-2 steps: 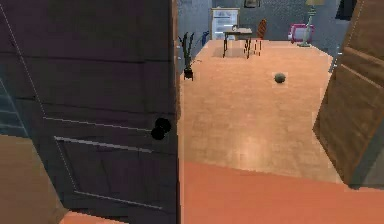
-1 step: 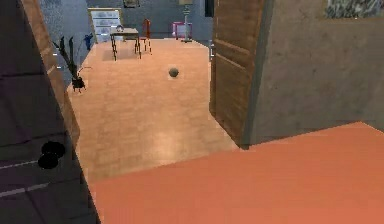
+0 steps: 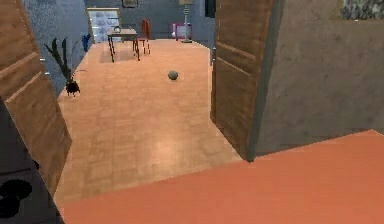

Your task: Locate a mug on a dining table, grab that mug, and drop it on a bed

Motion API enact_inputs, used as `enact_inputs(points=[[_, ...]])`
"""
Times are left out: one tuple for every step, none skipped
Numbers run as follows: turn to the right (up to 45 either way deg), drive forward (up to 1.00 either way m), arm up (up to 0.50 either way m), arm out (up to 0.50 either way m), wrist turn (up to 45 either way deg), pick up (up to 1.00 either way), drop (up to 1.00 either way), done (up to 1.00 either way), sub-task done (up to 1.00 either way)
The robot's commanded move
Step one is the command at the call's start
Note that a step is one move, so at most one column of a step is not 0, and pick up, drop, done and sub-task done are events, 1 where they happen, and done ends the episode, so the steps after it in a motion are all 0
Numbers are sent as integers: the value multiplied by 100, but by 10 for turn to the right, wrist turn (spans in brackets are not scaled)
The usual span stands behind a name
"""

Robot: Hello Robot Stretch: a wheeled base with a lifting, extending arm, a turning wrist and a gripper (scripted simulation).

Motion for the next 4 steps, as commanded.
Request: enact_inputs(points=[[30,0,0,0,0,0,0,0,0],[0,80,0,0,0,0,0,0,0],[-240,0,0,0,0,0,0,0,0],[0,100,0,0,0,0,0,0,0]])
